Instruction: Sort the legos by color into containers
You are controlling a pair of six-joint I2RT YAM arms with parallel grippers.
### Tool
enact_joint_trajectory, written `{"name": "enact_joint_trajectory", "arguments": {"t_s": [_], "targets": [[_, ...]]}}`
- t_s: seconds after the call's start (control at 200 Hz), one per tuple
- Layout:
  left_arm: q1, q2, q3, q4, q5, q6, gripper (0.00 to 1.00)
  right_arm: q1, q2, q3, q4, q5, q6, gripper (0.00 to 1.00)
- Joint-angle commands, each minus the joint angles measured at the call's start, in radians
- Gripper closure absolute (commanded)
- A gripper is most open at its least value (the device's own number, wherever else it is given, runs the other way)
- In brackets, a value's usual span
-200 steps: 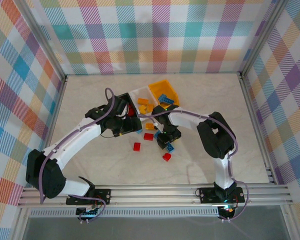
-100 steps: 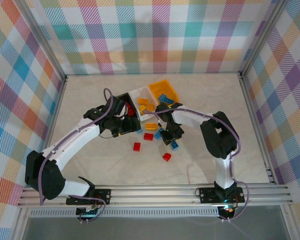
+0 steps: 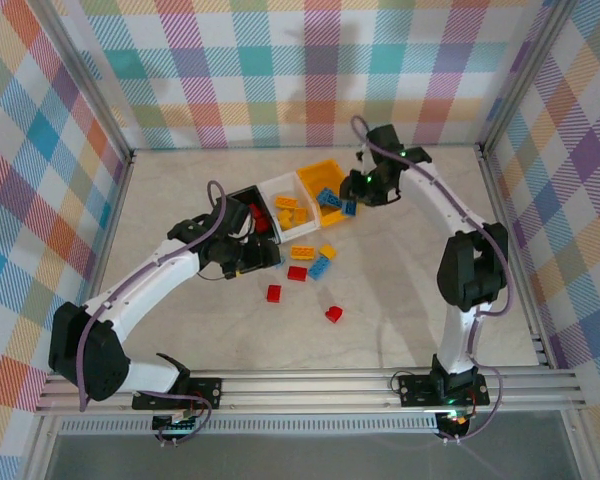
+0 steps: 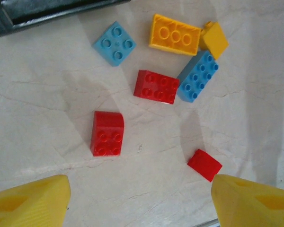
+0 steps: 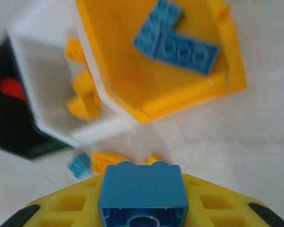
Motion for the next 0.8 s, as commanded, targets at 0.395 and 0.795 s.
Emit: {"name": "enact_joint_trajectory", "arguments": {"t_s": [0.395,0.795], "targets": [[0.009,-0.163,-0.134,-0.064,-0.041,-0.062,0.21,-0.031,0.436,0.435,0.136,-0.151,0.337,0.58],[-0.020,-0.045,-0.186,-0.010,-0.033,-0.009,0.21,-0.026,0.301,0.379,0.040,-0.158,0.194,0.36]]}}
